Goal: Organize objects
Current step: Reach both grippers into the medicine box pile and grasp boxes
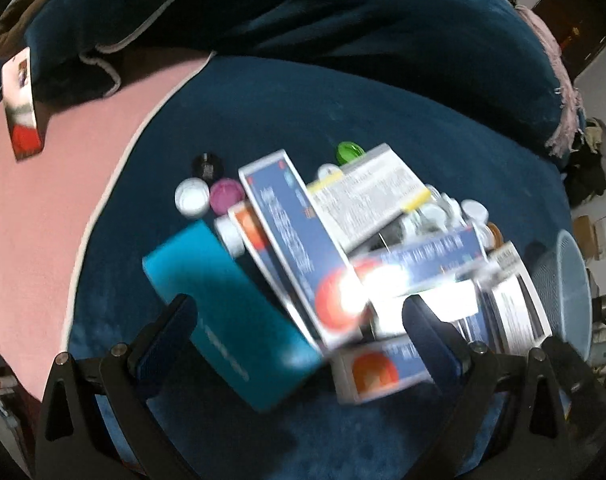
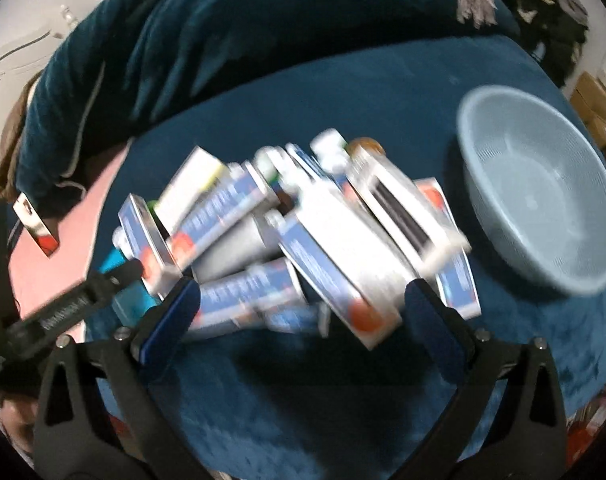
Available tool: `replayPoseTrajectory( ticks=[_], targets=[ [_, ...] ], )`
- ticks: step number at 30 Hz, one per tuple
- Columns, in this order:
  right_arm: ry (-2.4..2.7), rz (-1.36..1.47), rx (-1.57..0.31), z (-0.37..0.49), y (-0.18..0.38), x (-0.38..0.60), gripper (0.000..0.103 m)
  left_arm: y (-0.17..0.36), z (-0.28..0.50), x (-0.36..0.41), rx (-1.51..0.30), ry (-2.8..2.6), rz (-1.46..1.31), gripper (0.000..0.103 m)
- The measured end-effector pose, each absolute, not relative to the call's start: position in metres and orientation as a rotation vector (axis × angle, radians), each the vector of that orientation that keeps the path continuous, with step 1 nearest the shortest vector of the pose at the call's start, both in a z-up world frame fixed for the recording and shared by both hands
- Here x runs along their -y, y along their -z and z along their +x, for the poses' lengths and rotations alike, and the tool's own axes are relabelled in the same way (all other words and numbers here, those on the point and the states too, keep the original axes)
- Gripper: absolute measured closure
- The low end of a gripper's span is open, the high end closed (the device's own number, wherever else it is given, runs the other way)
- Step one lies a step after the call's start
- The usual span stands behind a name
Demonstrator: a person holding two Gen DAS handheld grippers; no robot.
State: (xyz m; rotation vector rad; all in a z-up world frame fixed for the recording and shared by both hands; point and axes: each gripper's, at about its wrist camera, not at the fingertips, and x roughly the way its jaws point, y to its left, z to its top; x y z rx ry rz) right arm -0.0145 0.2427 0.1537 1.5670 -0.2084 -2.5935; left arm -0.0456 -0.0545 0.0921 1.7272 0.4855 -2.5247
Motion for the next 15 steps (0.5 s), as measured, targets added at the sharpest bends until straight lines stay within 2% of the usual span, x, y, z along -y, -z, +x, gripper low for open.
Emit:
replayPoseTrajectory(
  ticks=[4,10,13,15],
  targets=[
    [2.506,1.594,0.330,-0.050,-0.142,-0.223,0.000,-0.076,-0.073,0.061,-0.425,2.461,1.796,0.003],
    [2.341,1.767,0.544,-0.079,-0.110,-0.211,0.004,-0.058,-0.090,0.069,-0.537,2.413,1.848,0.011],
    [2.278,1.868,0.666,-0.077,-0.092,-0.212,0.009,-0.054,-0.094,0.060,-0.479,2.422,1.871,0.013],
    [2.256,1.911,0.722,-0.072,-0.087,-0.210,0.011,-0.052,-0.097,0.054,-0.434,2.425,1.873,0.019]
  ],
)
